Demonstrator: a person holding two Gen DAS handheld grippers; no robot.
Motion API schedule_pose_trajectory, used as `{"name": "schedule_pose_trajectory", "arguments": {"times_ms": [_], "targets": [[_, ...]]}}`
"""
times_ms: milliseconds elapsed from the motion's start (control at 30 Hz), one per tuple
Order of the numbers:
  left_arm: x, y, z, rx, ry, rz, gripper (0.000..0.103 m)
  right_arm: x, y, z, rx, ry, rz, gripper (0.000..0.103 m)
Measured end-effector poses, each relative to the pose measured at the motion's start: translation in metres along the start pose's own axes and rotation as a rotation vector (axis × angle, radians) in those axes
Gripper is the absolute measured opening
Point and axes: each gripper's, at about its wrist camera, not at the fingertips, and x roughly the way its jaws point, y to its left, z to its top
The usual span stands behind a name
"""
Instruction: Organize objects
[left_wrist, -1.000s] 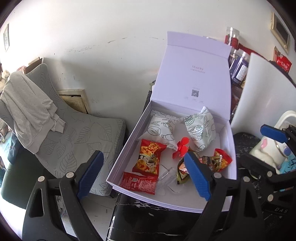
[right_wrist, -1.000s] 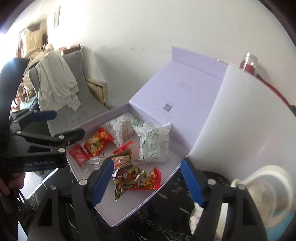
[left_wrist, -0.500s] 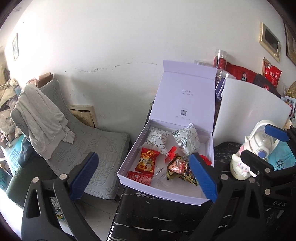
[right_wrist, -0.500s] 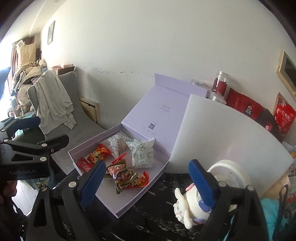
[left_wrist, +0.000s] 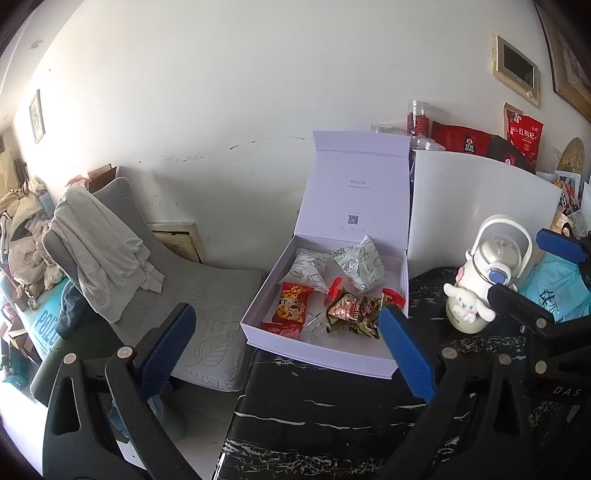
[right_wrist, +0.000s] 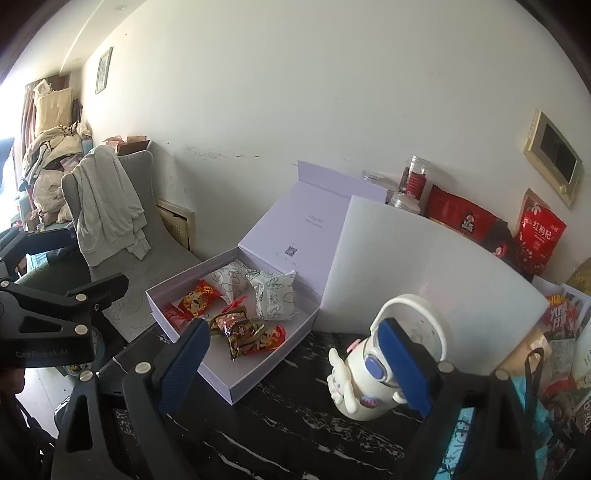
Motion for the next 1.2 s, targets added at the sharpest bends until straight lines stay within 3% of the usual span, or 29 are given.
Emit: {"name": "schedule_pose_trajectory", "arguments": {"times_ms": [600,900,1200], "targets": [[-0.019,-0.027,-0.075,-0.002,0.060,-0.019,0.100,-0.024,0.005,-0.082,-0.006,0.058,0.005,0.094],[-0.014,-0.037,-0.108,-0.026,0.109,-0.068,0.100,-0.024,0.001,-0.111,0.025,0.080,0.008,0.094],[-0.008,-0.036,-0.123,-0.039,0.137,-0.034,0.100,-0.014,0.002,-0.126,0.043,0.108,0.010,0.094]]}}
